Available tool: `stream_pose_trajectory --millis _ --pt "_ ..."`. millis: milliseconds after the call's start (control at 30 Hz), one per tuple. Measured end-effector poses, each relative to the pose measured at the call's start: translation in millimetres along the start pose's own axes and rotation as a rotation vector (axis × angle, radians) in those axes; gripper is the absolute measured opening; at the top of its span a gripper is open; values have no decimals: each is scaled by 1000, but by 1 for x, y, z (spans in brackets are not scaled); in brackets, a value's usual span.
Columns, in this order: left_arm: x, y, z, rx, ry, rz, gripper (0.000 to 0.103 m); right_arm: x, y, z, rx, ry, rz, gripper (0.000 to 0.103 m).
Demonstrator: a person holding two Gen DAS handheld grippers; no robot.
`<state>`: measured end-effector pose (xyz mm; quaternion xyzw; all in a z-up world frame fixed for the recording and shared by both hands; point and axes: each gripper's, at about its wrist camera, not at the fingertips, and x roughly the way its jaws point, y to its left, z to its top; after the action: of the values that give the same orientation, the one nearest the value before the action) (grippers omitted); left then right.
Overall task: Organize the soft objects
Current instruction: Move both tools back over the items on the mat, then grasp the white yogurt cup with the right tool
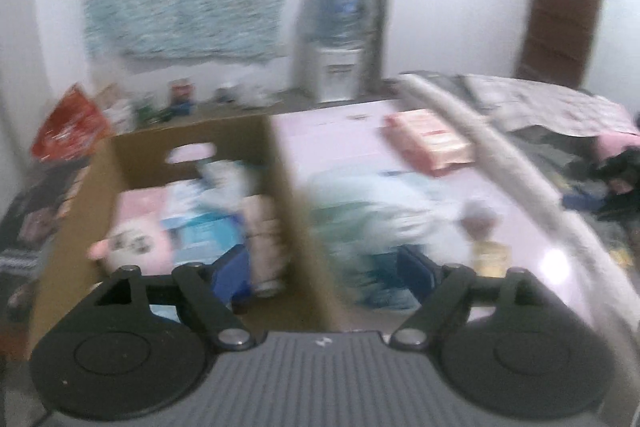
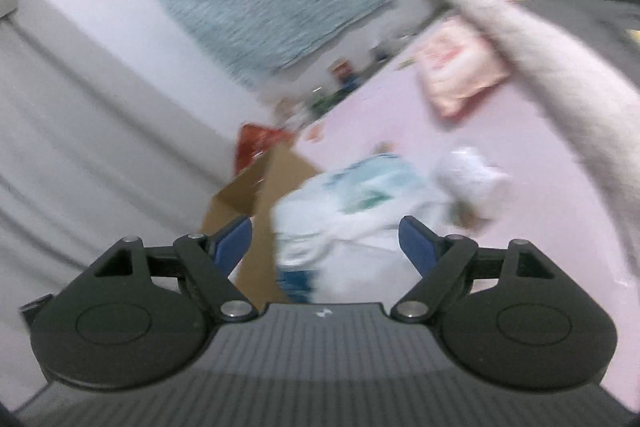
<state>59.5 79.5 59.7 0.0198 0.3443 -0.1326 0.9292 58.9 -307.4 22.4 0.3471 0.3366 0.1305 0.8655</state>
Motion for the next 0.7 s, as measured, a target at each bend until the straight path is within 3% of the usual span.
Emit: stream_pose_trajectory --millis 167,300,433,533,700 --pt "24 -63 -5 89 24 -153 85 0 -28 -12 4 2 -87 81" --pt "48 -111 -16 185 55 -228 85 29 -26 -5 -138 40 -176 81" --pt "74 -143 -30 212 77 -249 85 69 -10 18 -415 122 -298 84" --pt "91 -154 -39 176 91 -263 83 109 -2 33 -597 185 -344 85" --pt "109 -158 -45 124 102 -238 75 178 -9 43 -698 346 -353 83"
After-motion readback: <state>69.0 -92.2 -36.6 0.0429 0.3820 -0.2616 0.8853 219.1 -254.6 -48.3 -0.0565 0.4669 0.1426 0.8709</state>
